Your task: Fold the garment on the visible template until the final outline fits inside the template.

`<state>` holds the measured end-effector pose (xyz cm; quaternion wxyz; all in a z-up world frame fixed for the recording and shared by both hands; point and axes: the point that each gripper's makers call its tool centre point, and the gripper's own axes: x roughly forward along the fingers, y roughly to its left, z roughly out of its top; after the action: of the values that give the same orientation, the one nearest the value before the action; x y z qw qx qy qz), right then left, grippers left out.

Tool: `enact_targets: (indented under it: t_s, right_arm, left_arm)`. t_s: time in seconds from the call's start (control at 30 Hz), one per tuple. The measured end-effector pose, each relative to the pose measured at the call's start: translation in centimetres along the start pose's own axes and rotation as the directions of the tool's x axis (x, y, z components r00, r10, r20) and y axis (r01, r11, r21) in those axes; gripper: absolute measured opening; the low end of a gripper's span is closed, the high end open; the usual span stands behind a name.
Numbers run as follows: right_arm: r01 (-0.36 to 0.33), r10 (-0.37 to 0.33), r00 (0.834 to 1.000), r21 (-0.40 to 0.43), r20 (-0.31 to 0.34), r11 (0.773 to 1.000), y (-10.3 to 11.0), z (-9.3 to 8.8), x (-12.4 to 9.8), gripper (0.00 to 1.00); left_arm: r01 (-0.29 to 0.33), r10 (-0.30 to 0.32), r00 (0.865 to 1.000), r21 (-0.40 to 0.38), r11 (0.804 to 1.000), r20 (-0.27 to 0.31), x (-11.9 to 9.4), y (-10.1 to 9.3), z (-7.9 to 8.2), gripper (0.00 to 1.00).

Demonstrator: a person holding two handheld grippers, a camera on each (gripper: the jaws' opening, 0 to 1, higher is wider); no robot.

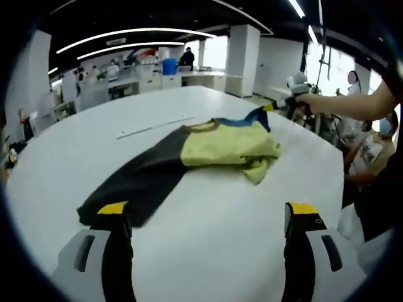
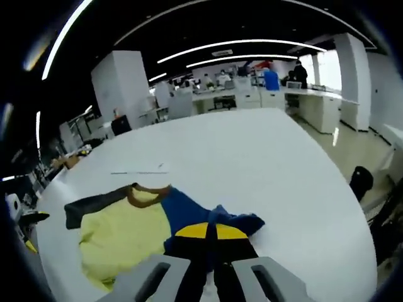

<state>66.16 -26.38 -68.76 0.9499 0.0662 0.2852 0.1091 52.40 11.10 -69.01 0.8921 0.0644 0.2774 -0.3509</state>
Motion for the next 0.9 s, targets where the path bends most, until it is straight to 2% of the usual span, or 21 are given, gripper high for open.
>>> enact_targets:
  t_s: [0.1,0.23,0.37,0.47,0.6,0.77,0.9]
  right_arm:
    - [-0.048,0.048,0.999,-0.039,-0.002,0.998,2.4,0.7,0.5,0.00]
    - [-0.078,0.077,0.997,-0.061,-0.012,0.995,4.6,0.9,1.3,0.00]
    - [-0.131,0.128,0.991,-0.080,-0.039,0.988,7.3,0.0,2.7,0.00]
    - [-0.144,0.136,0.988,-0.110,-0.072,0.984,9.0,-1.1,3.7,0.00]
    - [-0.164,0.145,0.981,-0.158,-0.128,0.974,10.4,-2.9,4.9,0.00]
    - [-0.180,0.153,0.972,-0.144,-0.181,0.973,11.4,-5.1,6.0,0.00]
    - [-0.182,0.150,0.966,-0.140,-0.209,0.973,11.3,-5.9,6.2,0.00]
  left_arm:
    - [0.000,0.000,1.000,0.021,1.000,-0.010,-0.1,-0.3,-0.2,0.98]
    - [-0.002,0.002,1.000,0.023,1.000,-0.006,-0.3,-0.4,-0.1,0.97]
    - [-0.007,0.007,1.000,0.014,1.000,0.001,-0.4,-0.5,-0.2,0.97]
    - [-0.011,0.011,1.000,0.020,1.000,-0.012,-0.5,-0.5,-0.4,0.97]
    - [-0.015,0.015,1.000,0.017,1.000,-0.001,-0.9,-0.5,-0.2,0.97]
    - [-0.019,0.019,1.000,0.018,1.000,-0.006,-1.1,-0.4,-0.5,0.97]
    - [-0.022,0.022,1.000,0.017,1.000,-0.014,-1.2,-0.3,-0.8,0.97]
